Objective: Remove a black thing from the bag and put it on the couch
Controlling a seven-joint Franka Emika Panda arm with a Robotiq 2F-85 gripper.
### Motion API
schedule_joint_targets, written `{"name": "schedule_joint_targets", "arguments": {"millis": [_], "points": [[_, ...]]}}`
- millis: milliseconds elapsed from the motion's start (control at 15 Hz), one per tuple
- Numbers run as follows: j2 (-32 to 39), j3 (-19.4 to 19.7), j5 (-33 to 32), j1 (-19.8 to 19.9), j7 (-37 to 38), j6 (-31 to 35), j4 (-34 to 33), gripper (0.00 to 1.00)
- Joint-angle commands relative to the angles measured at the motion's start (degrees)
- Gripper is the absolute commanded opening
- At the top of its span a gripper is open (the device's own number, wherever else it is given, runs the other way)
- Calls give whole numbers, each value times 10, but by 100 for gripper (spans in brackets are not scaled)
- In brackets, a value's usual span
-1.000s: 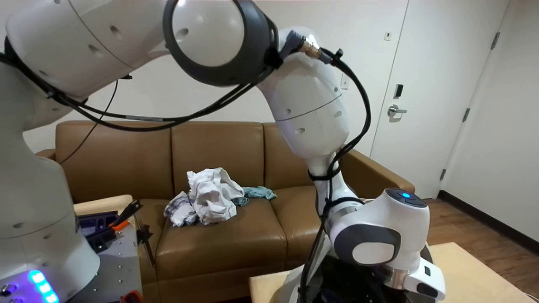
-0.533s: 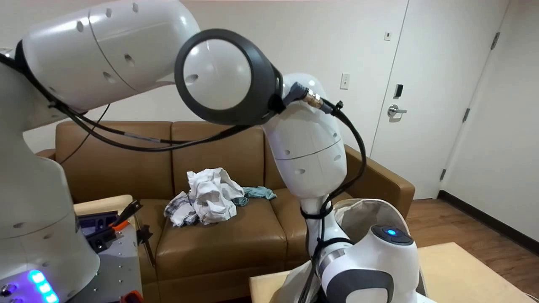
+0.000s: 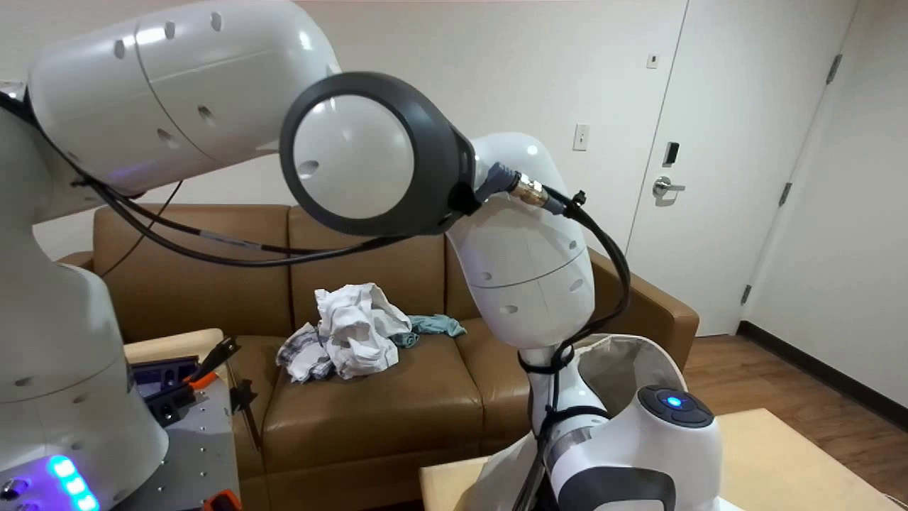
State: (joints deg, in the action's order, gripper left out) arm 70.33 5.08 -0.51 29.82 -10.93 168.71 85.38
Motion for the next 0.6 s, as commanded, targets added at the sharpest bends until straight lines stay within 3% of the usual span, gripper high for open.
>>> {"name": "schedule_joint_targets", "arguments": {"millis": [0,333,533], "points": [[-18,-18,9,21,-7,-7,7,13],[-87,-43,11,34,-18,-13,34,4],[-146,-108,26,69,-34,12,45,7]]}}
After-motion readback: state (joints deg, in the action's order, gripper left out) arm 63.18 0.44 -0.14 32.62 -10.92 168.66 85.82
